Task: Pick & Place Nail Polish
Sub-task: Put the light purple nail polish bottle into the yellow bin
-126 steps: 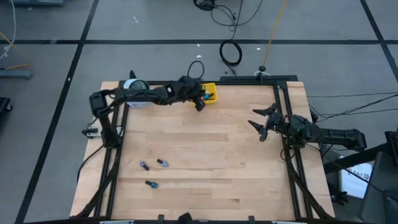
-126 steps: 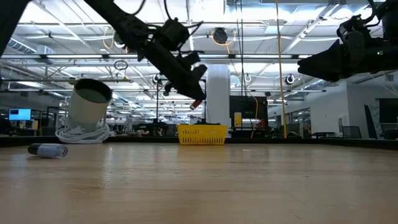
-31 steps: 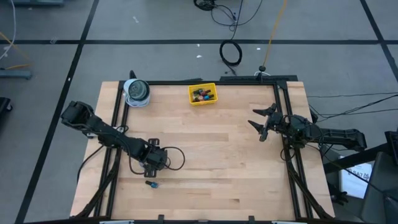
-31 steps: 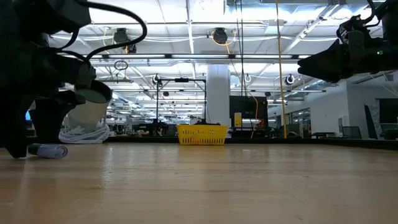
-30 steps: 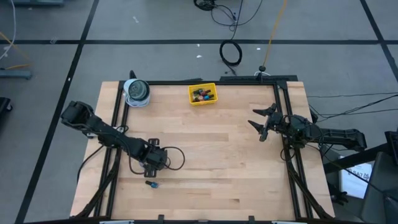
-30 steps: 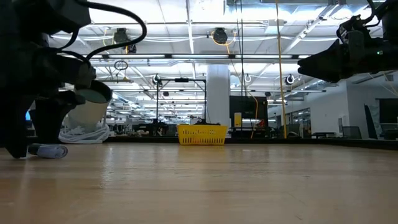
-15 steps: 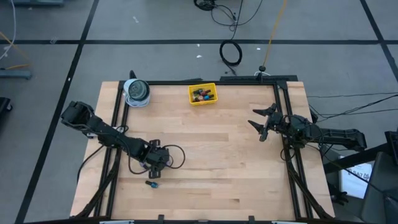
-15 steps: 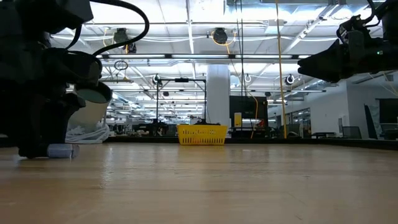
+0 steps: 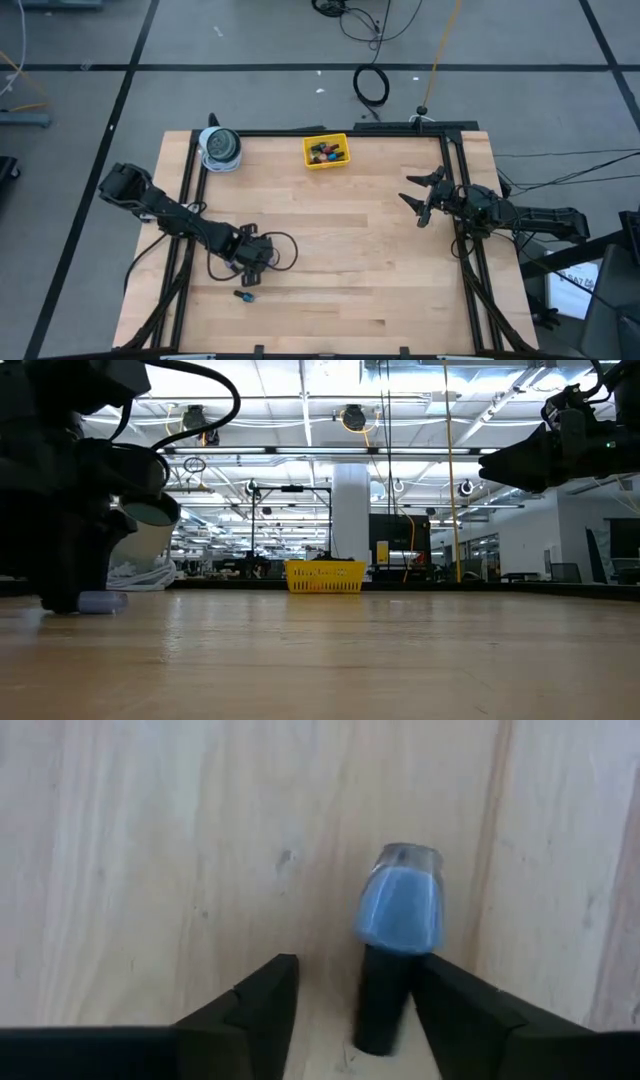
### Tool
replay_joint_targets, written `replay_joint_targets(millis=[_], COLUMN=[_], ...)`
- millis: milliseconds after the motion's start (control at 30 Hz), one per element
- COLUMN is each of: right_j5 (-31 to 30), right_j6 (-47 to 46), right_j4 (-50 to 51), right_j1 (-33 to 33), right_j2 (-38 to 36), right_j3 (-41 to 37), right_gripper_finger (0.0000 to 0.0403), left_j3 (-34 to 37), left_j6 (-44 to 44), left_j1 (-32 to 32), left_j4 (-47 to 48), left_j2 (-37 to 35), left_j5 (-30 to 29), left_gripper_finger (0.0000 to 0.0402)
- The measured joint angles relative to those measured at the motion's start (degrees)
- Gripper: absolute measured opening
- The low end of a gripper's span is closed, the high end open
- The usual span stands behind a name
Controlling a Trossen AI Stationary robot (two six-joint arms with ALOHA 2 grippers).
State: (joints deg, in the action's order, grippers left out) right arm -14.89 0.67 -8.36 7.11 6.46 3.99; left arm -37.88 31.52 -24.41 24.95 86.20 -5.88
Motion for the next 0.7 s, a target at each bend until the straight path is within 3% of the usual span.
replay_joint_targets(millis=[300, 467, 700], right_j5=[0.0, 0.0, 0.0], right_j6=[0.0, 0.0, 0.0], right_j4=[0.0, 0.0, 0.0], right_j1=[0.0, 0.0, 0.0], right_j2=[0.0, 0.0, 0.0], right_j3=[0.0, 0.0, 0.0], right_gripper_finger=[0.0267, 0.0267, 0.0267], left_j3=[-0.1, 0.1, -3.2], left_j6=[3.1, 2.0, 1.6], left_j1=[0.1, 1.0, 3.9], left_j4=[-0.1, -3.3, -18.7], left_j2=[1.8, 1.6, -1.6], left_j5=[0.9, 1.5, 2.5], left_gripper_finger=[0.0034, 0.0036, 0.0041])
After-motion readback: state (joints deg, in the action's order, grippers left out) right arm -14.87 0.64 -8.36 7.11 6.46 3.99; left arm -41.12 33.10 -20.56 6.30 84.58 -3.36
